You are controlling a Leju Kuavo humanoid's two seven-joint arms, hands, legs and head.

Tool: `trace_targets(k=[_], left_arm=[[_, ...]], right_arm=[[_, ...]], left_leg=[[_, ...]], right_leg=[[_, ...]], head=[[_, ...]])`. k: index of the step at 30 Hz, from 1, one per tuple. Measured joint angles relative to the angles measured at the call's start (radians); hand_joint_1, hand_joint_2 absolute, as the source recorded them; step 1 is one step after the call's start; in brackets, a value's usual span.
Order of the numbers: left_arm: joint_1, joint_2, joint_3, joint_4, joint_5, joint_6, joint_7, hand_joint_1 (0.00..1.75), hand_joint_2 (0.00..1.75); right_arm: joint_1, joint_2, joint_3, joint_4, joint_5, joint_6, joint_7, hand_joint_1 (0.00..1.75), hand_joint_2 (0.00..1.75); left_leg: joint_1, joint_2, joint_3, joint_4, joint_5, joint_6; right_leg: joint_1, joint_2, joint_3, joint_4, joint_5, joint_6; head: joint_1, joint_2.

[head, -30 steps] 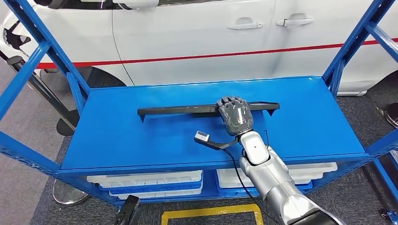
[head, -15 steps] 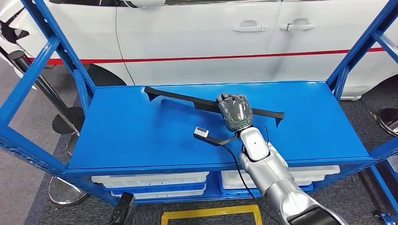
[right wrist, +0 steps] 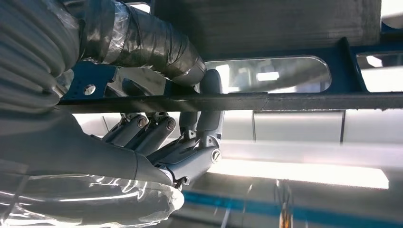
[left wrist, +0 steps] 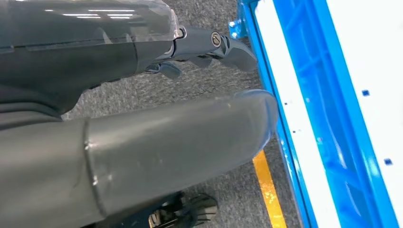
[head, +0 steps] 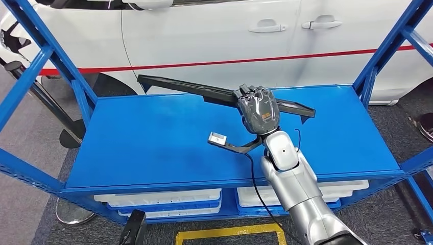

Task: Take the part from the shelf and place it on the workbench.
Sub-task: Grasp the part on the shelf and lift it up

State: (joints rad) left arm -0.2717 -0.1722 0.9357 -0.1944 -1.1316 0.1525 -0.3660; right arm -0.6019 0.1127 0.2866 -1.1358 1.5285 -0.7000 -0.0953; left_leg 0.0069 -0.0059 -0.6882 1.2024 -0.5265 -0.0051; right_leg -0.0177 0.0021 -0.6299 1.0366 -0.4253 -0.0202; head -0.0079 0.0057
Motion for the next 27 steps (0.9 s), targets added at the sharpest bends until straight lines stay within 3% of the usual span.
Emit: trace_targets(k=[1, 2, 3, 5, 7, 8, 12, 14, 16, 17, 18, 19, 21, 23, 27], left_arm=[[0.003, 0.000, 0.000, 0.000, 0.000, 0.001, -0.003, 0.00, 1.75], [0.008, 0.000, -0.001, -0.001, -0.001, 0.002, -0.005, 0.00, 1.75], [0.012, 0.000, -0.001, -0.001, -0.001, 0.005, -0.006, 0.00, 1.75], [0.017, 0.000, -0.002, -0.001, -0.002, 0.012, -0.009, 0.00, 1.75], [0.018, 0.000, -0.003, -0.001, -0.002, 0.019, -0.013, 0.00, 1.75], [0.018, 0.000, -0.004, -0.002, -0.002, 0.021, -0.015, 0.00, 1.75], [0.023, 0.001, -0.005, -0.002, -0.002, 0.025, -0.018, 0.00, 1.75], [0.022, 0.001, -0.006, -0.002, -0.002, 0.026, -0.018, 0.00, 1.75], [0.023, 0.001, -0.006, -0.002, -0.002, 0.026, -0.019, 0.00, 1.75], [0.024, 0.001, -0.006, -0.002, -0.002, 0.027, -0.019, 0.00, 1.75], [0.025, 0.000, -0.007, -0.002, -0.003, 0.030, -0.019, 0.00, 1.75], [0.026, 0.000, -0.008, -0.002, -0.004, 0.036, -0.020, 0.00, 1.75], [0.026, 0.000, -0.012, -0.002, -0.010, 0.055, -0.023, 0.00, 1.75], [0.026, 0.000, -0.016, -0.002, -0.020, 0.083, -0.028, 0.00, 1.75], [0.030, -0.001, -0.031, -0.002, -0.034, 0.130, -0.034, 0.00, 1.75]], right_arm=[[0.012, 0.003, -0.001, -0.028, 0.001, 0.000, -0.003, 1.75, 1.75], [0.026, 0.006, -0.002, -0.056, 0.001, 0.000, -0.004, 1.75, 1.75], [0.040, 0.009, -0.002, -0.086, 0.001, 0.000, -0.006, 1.75, 1.75], [0.064, 0.015, -0.002, -0.144, 0.002, 0.000, -0.010, 1.75, 1.75], [0.078, 0.019, -0.002, -0.193, 0.002, 0.000, -0.013, 1.75, 1.75], [0.084, 0.021, -0.002, -0.213, 0.002, 0.000, -0.015, 1.75, 1.75], [0.100, 0.023, -0.002, -0.265, 0.002, 0.000, -0.018, 1.75, 1.75], [0.103, 0.024, -0.002, -0.279, 0.002, 0.000, -0.018, 1.75, 1.75], [0.109, 0.024, -0.003, -0.285, 0.002, 0.001, -0.018, 1.75, 1.75], [0.114, 0.023, -0.003, -0.287, 0.002, 0.001, -0.020, 1.75, 1.75], [0.119, 0.023, -0.003, -0.288, 0.001, 0.001, -0.022, 1.75, 1.75], [0.123, 0.023, -0.003, -0.291, 0.000, 0.001, -0.026, 1.75, 1.75], [0.127, 0.024, -0.006, -0.304, -0.001, 0.001, -0.043, 1.75, 1.75], [0.130, 0.026, -0.014, -0.325, -0.009, 0.001, -0.078, 1.75, 1.75], [0.153, 0.059, -0.068, -0.374, -0.052, 0.001, -0.227, 1.75, 1.75]], left_leg=[[0.002, 0.000, -0.030, 0.060, -0.022, -0.003], [0.003, 0.000, -0.049, 0.095, -0.027, -0.005], [0.004, 0.000, -0.052, 0.094, -0.013, -0.005], [0.005, 0.000, -0.004, -0.013, 0.055, -0.001], [0.001, 0.000, 0.054, -0.134, 0.098, 0.008], [-0.001, 0.000, 0.068, -0.164, 0.103, 0.012], [-0.001, -0.001, 0.076, -0.183, 0.108, 0.036], [0.003, 0.000, 0.081, -0.192, 0.113, 0.047], [0.001, 0.000, 0.080, -0.191, 0.113, 0.052], [0.000, 0.000, 0.080, -0.190, 0.112, 0.052], [-0.001, 0.000, 0.079, -0.188, 0.111, 0.053], [-0.001, 0.000, 0.079, -0.186, 0.110, 0.052], [-0.001, -0.001, 0.079, -0.181, 0.107, 0.048], [-0.005, -0.002, 0.076, -0.174, 0.103, 0.040], [-0.005, -0.001, 0.075, -0.170, 0.097, 0.018]], right_leg=[[0.001, -0.001, 0.001, 0.000, -0.001, -0.002], [0.001, -0.001, 0.001, 0.001, -0.002, -0.002], [0.001, -0.001, 0.002, 0.002, -0.003, -0.002], [0.001, 0.000, 0.004, 0.004, -0.006, 0.000], [0.004, 0.001, 0.005, 0.005, -0.009, 0.007], [0.005, 0.001, 0.004, 0.005, -0.009, 0.012], [0.004, 0.001, 0.003, 0.011, -0.016, 0.034], [0.003, 0.000, -0.032, 0.088, -0.062, 0.041], [0.003, 0.000, -0.095, 0.216, -0.121, 0.045], [0.003, 0.000, -0.117, 0.260, -0.132, 0.046], [0.003, 0.000, -0.124, 0.271, -0.125, 0.045], [0.003, 0.000, -0.111, 0.243, -0.101, 0.044], [0.004, -0.001, -0.047, 0.116, -0.041, 0.036], [0.008, -0.001, -0.001, 0.023, -0.014, 0.028], [0.010, 0.001, 0.007, 0.003, -0.009, 0.011]], head=[[0.000, 0.000], [0.000, 0.000], [0.000, 0.000], [0.000, 0.000], [0.000, 0.000], [0.000, 0.000], [0.001, 0.000], [0.001, 0.000], [0.001, 0.000], [0.001, 0.000], [0.001, 0.000], [0.001, 0.000], [0.001, 0.000], [0.001, 0.000], [0.001, 0.000]])
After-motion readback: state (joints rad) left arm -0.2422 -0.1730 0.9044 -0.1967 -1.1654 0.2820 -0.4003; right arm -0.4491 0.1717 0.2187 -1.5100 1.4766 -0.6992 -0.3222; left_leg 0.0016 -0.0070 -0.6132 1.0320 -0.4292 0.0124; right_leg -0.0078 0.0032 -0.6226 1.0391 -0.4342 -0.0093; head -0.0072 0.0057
